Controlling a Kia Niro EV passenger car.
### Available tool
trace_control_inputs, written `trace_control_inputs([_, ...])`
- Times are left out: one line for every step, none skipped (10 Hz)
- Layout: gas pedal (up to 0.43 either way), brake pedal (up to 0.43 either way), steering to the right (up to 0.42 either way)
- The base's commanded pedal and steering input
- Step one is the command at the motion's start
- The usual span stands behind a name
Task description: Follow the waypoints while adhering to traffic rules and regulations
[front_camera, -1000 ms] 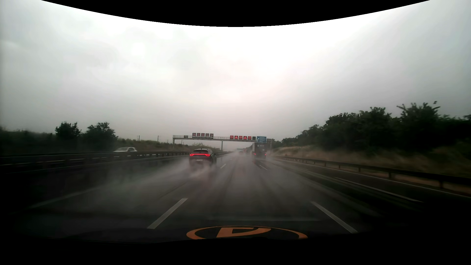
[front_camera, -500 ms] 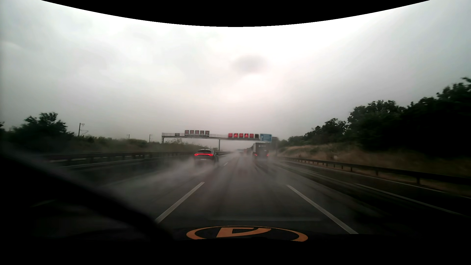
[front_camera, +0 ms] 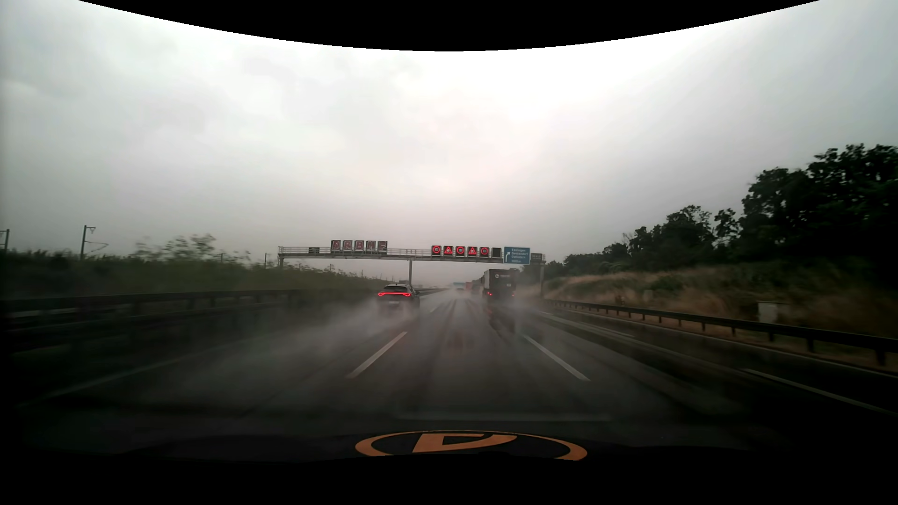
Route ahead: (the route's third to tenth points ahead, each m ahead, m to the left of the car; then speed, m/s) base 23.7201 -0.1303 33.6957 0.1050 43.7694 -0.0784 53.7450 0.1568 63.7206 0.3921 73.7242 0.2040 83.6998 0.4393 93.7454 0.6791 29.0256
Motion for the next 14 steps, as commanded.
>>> trace_control_inputs([0.228, 0.000, 0.000])
trace_control_inputs([0.228, 0.000, 0.001])
trace_control_inputs([0.228, 0.000, 0.000])
trace_control_inputs([0.228, 0.000, -0.001])
trace_control_inputs([0.228, 0.000, 0.000])
trace_control_inputs([0.228, 0.000, -0.001])
trace_control_inputs([0.228, 0.000, -0.001])
trace_control_inputs([0.228, 0.000, -0.001])
trace_control_inputs([0.228, 0.000, 0.000])
trace_control_inputs([0.228, 0.000, -0.001])
trace_control_inputs([0.228, 0.000, -0.002])
trace_control_inputs([0.228, 0.000, -0.002])
trace_control_inputs([0.228, 0.000, -0.002])
trace_control_inputs([0.228, 0.000, -0.003])
